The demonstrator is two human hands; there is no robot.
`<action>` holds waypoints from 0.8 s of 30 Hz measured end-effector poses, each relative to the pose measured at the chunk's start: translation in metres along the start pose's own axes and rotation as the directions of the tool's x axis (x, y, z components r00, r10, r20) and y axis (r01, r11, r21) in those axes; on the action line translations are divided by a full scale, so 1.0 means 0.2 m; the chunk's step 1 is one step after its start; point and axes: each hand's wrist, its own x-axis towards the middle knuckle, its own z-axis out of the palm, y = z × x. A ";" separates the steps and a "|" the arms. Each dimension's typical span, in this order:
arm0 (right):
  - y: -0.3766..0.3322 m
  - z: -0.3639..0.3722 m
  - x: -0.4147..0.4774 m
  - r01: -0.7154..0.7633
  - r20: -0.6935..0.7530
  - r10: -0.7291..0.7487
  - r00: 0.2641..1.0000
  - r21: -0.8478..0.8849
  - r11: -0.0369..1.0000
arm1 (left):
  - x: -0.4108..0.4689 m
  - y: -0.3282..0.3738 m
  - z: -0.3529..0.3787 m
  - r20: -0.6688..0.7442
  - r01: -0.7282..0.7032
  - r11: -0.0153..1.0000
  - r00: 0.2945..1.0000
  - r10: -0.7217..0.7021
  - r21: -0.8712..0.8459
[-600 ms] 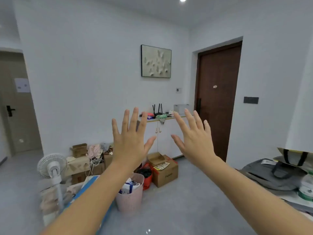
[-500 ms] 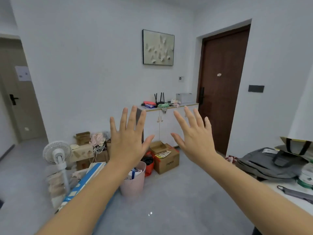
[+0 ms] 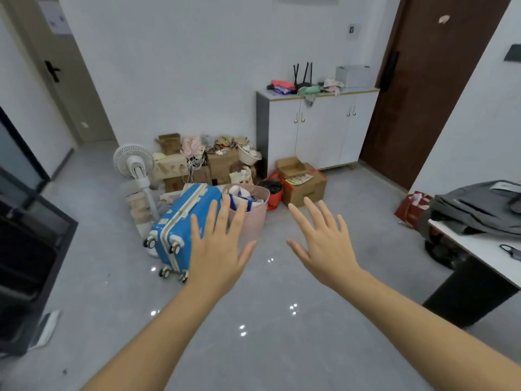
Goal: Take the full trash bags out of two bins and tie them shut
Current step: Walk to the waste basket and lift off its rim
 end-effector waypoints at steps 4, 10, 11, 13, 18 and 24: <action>-0.20 0.13 -0.04 0.012 0.084 -0.015 0.996 0.036 0.999 | -0.16 -0.18 0.05 0.052 0.038 0.999 0.998 -0.039 0.016; -0.68 0.25 -0.05 0.036 0.155 -0.042 0.987 0.041 0.998 | -0.41 -0.59 0.10 0.153 0.082 0.996 0.984 -0.088 0.042; -0.78 0.27 -0.05 0.030 0.168 -0.037 0.985 0.040 0.999 | -0.47 -0.68 0.10 0.187 0.080 0.996 0.979 -0.087 0.045; -0.99 0.32 -0.05 0.010 0.183 -0.016 0.983 0.033 0.999 | -0.58 -0.86 0.11 0.234 0.079 0.996 0.968 -0.087 0.043; -1.51 0.41 -0.04 0.017 0.245 -0.036 0.969 0.078 0.997 | -0.84 -1.30 0.05 0.245 0.078 0.996 0.966 -0.088 0.051; -2.01 0.50 0.04 0.108 0.284 -0.144 0.948 0.139 0.984 | -1.01 -1.74 0.05 0.248 0.160 0.985 0.953 -0.172 0.066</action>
